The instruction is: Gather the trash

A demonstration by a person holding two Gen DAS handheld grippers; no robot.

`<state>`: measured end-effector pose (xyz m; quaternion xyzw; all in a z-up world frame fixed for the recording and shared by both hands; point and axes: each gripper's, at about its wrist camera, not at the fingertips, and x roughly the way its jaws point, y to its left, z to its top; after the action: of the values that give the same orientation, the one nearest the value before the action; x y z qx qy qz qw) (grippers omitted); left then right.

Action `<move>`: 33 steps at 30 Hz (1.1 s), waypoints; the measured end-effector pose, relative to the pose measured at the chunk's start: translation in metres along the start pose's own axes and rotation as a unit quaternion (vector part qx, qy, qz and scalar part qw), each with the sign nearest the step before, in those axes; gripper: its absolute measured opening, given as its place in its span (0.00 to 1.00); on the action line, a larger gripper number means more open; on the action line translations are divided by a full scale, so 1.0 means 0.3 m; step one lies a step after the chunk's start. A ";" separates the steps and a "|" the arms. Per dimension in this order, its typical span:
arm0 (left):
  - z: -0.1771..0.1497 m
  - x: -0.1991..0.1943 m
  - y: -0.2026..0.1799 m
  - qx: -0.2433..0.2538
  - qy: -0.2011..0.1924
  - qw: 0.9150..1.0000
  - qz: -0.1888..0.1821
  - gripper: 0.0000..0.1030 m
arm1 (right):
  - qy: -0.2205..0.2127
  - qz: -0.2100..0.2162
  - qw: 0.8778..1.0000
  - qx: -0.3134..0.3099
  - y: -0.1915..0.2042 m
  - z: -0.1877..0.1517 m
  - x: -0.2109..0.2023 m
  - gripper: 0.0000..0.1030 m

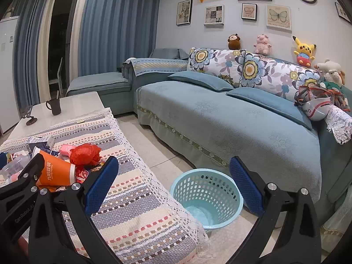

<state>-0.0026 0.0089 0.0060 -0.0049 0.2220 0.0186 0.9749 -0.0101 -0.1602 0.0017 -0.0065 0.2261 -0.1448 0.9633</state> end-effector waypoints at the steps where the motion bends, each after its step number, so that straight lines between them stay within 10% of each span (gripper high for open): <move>1: -0.001 -0.001 -0.002 0.001 0.000 1.000 0.000 0.93 | 0.000 0.000 1.000 0.000 0.001 0.000 0.000 0.93; 33: -0.003 -0.005 0.002 0.001 0.000 1.000 0.002 0.93 | -0.010 -0.004 1.000 -0.009 0.014 -0.004 -0.015 0.93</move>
<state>-0.0042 0.0095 0.0059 -0.0036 0.2224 0.0206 0.9747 -0.0134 -0.1548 0.0022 -0.0174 0.2178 -0.1463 0.9648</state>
